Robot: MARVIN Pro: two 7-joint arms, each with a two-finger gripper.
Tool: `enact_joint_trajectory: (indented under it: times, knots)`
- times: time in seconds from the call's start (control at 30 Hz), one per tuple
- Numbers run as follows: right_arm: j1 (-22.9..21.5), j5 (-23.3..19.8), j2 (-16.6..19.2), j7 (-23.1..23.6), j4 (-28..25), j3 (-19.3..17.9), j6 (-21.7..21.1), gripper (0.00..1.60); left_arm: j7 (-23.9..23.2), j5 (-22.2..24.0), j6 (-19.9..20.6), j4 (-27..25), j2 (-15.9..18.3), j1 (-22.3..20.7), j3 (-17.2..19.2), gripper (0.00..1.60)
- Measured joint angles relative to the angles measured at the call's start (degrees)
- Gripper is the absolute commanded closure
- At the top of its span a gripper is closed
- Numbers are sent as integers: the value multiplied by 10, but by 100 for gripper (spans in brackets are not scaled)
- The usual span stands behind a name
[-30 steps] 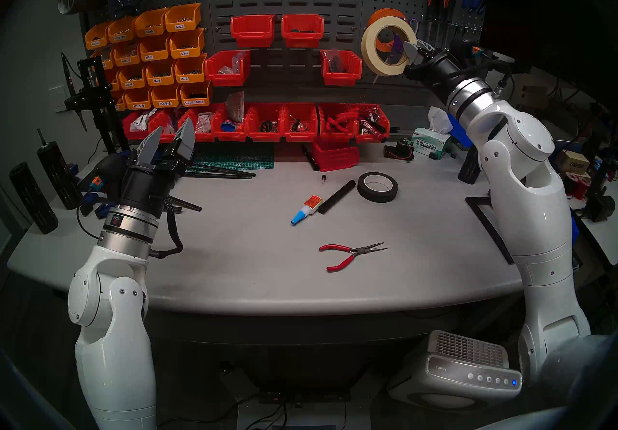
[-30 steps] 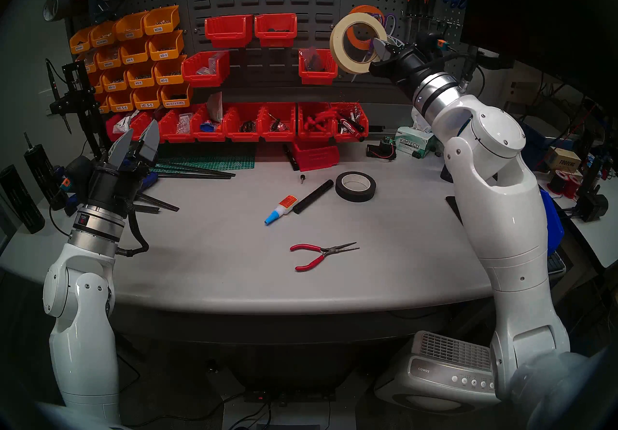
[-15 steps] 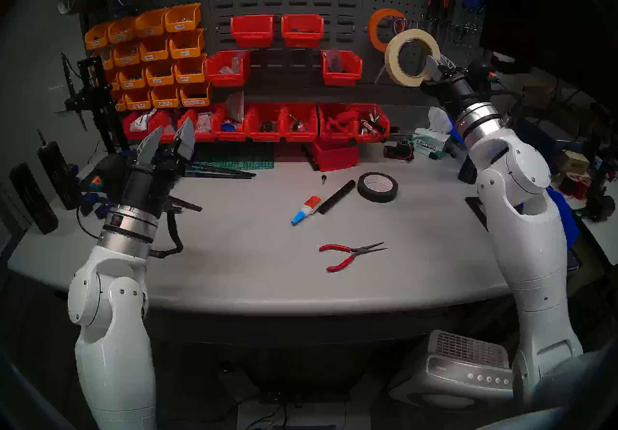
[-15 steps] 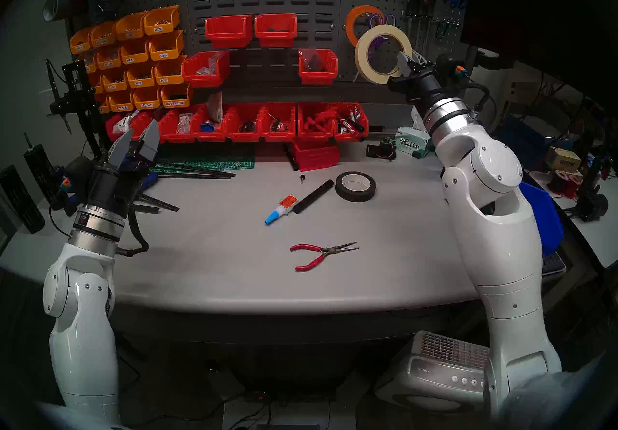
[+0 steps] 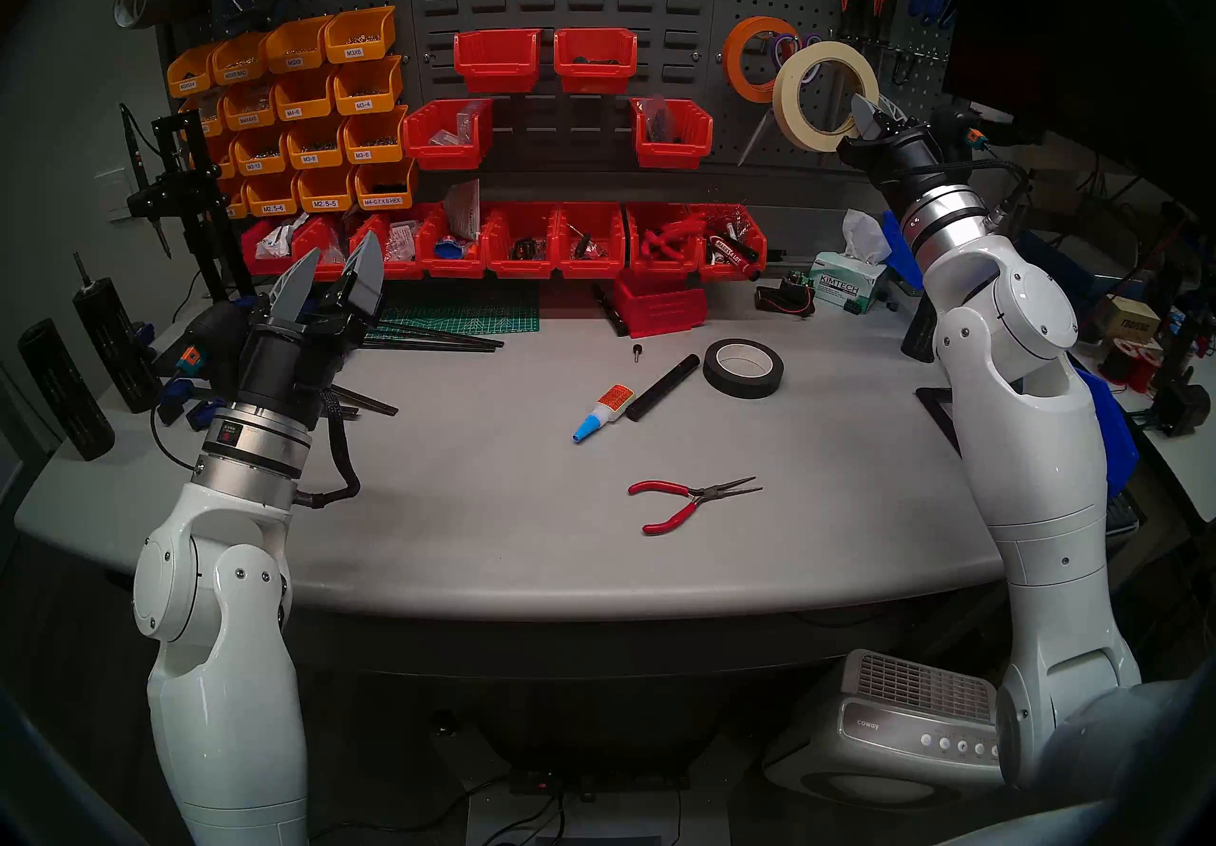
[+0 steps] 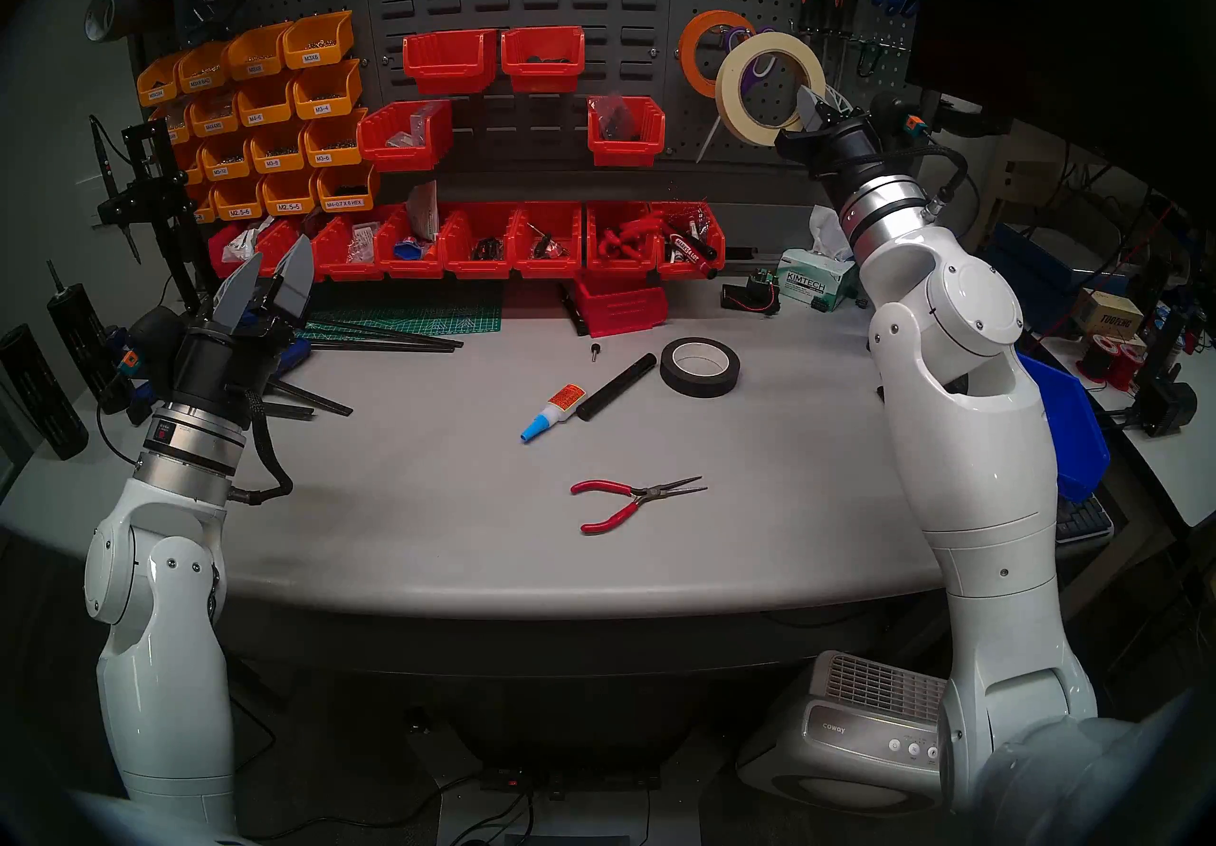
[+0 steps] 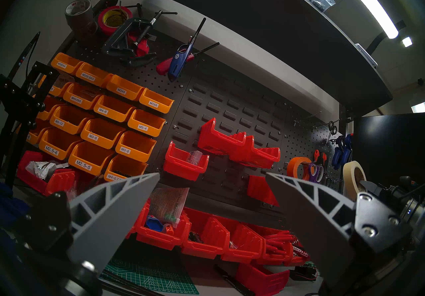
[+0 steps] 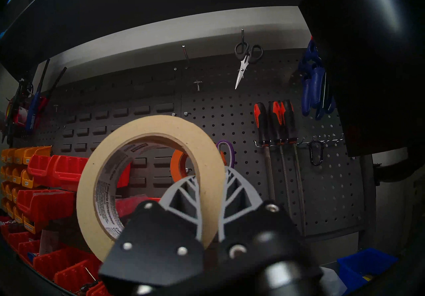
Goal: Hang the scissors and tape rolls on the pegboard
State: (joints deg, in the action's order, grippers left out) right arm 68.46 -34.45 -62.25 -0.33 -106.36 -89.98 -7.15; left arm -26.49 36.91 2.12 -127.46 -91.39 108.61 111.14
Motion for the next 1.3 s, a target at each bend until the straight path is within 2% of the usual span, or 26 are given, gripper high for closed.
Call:
enact_joint_trajectory:
  times: [0.53, 1.0, 1.3]
  knots:
    - [-62, -17, -4, 5, 39, 11, -15, 160, 0, 0, 0, 1, 0, 0, 0, 0]
    - [-116, 0, -17, 7, 89, 34, -30, 160, 0, 0, 0, 1, 0, 0, 0, 0]
    - [-147, 12, -28, 7, 116, 35, -38, 160, 0, 0, 0, 2, 0, 0, 0, 0]
